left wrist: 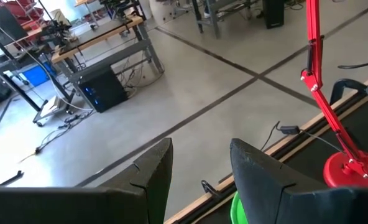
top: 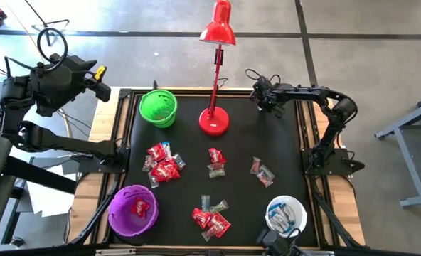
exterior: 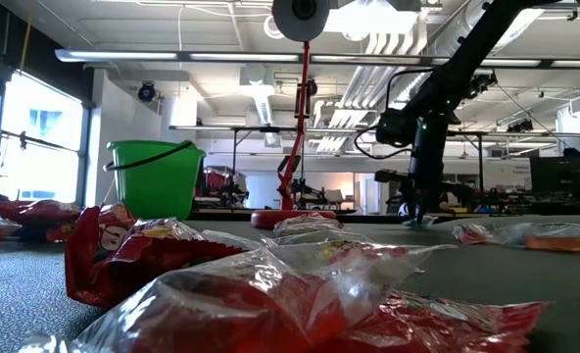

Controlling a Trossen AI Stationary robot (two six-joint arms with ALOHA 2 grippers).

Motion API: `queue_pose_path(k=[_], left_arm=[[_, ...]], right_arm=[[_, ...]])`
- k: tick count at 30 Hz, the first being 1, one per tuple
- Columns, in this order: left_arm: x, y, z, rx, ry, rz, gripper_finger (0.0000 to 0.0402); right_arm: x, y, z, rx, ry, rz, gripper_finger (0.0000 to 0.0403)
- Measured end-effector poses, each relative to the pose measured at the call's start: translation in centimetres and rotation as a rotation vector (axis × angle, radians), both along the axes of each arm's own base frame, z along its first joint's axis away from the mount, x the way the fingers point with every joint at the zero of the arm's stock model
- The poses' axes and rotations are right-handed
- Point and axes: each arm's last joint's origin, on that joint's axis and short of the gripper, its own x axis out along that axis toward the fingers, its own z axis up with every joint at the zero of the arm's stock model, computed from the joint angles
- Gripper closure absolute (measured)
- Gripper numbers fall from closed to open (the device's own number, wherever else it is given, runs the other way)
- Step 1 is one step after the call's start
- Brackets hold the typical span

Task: Sort candy
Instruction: Put the blue gummy into the green bucket

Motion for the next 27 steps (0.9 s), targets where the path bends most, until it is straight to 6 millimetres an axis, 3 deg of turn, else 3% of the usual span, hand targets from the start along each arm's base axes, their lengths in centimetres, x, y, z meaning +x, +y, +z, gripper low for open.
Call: queue_pose_path(k=[10, 17, 21, 27], left_arm=[[0.2, -0.1, -0.1, -0.08, -0.089, -0.049, 0.0252], [1.7, 0.0, -0.3, -0.188, -0.169, -0.09, 0.0252], [3.4, 0.3, -0.5, -0.225, -0.166, -0.093, 0.0252], [8.1, 1.2, -0.8, -0.264, -0.149, -0.154, 0.0252]], right_arm=[[0.0, 0.6, 1.2, 0.005, -0.025, 0.139, 0.0401], [0.2, 1.7, 4.9, -0.085, -0.117, 0.319, 0.0402], [0.4, 2.9, 7.4, -0.145, -0.188, 0.468, 0.0402], [0.5, 5.7, 11.4, -0.294, -0.268, 0.812, 0.0402]])
